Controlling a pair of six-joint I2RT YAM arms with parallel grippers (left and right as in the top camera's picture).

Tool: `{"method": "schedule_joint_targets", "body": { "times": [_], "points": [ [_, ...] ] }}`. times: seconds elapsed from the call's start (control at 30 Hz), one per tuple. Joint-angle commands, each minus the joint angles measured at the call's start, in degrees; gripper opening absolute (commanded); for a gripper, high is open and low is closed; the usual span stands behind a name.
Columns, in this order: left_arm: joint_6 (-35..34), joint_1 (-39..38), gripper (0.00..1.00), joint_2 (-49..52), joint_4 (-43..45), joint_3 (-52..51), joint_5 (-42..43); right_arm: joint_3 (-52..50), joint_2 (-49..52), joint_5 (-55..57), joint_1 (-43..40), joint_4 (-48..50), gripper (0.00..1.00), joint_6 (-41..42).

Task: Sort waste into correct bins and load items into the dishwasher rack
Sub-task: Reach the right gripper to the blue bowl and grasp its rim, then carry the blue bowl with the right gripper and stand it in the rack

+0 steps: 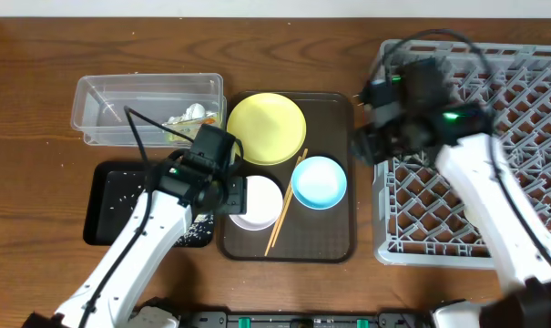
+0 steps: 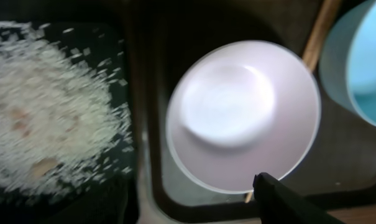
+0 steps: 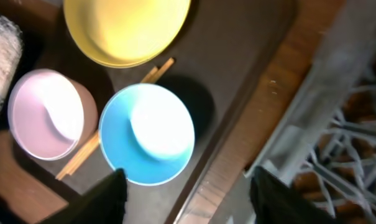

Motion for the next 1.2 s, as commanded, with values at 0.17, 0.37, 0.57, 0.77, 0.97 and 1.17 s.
{"method": "schedule_joint_targets", "body": {
  "times": [0.17, 0.37, 0.57, 0.77, 0.97, 1.17],
  "points": [
    [-1.1, 2.3, 0.68, -2.8, -1.2, 0.3, -3.9, 0.6, 11.9, 11.4, 6.2, 1.7, 0.5, 5.1],
    [-1.1, 3.2, 0.68, -2.8, -1.5, 0.3, -3.9, 0.6, 18.4, 11.2, 6.4, 1.7, 0.38, 5.3],
    [-1.1, 3.2, 0.69, -2.8, -1.5, 0.3, -3.9, 0.6, 22.7, 11.1, 6.4, 1.7, 0.29, 5.7],
    [-1.1, 3.2, 0.69, -2.8, -1.5, 0.3, -3.9, 0.6, 23.4, 10.7, 6.5, 1.8, 0.07, 5.7],
    [-1.1, 3.2, 0.69, -2.8, -1.5, 0.3, -3.9, 2.0, 22.3, 10.8, 5.8, -0.3, 0.01, 5.7],
    [-1.1, 3.2, 0.69, -2.8, -1.5, 0.3, -3.9, 8.0, 16.2, 11.3, 3.8, -3.9, 0.01, 5.6]
  ]
}}
